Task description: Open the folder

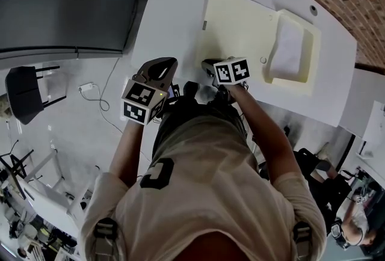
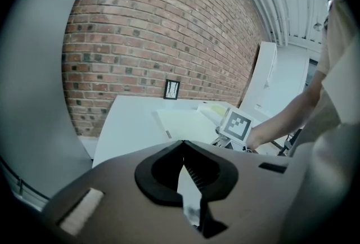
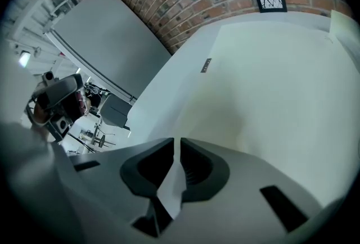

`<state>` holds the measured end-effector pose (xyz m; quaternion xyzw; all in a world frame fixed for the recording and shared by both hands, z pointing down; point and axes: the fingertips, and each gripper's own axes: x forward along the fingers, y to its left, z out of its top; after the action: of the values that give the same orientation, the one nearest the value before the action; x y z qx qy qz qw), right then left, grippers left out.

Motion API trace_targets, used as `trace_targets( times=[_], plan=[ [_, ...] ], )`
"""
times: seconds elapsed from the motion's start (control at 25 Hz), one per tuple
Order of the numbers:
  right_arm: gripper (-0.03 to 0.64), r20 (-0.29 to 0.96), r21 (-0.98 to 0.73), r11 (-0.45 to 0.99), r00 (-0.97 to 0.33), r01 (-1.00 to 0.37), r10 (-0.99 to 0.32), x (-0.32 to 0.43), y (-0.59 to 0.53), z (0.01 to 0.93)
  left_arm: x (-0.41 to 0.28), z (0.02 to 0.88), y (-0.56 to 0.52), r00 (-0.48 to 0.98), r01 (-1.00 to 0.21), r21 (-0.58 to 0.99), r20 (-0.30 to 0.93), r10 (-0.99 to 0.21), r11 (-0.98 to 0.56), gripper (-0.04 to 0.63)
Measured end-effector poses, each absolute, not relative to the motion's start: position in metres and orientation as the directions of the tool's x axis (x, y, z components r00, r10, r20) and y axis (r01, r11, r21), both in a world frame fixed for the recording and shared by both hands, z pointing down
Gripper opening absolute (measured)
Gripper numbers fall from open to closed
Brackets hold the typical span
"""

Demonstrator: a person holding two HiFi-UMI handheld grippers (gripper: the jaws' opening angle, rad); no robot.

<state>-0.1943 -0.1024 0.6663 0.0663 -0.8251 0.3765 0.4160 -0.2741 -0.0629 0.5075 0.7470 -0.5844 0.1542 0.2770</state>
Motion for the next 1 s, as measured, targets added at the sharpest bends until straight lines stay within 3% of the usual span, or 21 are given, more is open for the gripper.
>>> trace_targets(
  times=[0.56, 1.0],
  plan=[
    [0.031, 0.761, -0.509, 0.755, -0.627, -0.414, 0.17, -0.195, -0.101, 0.653, -0.264, 0.502, -0.079, 0.311, -0.947, 0.243, 0.53, -0.789, -0.21, 0.003],
    [0.031, 0.715, -0.505, 0.761, -0.691, -0.406, 0.106, -0.19, -0.103, 0.621, -0.246, 0.502, -0.084, 0.353, -0.933, 0.251, 0.514, -0.782, -0.257, 0.003]
  ],
)
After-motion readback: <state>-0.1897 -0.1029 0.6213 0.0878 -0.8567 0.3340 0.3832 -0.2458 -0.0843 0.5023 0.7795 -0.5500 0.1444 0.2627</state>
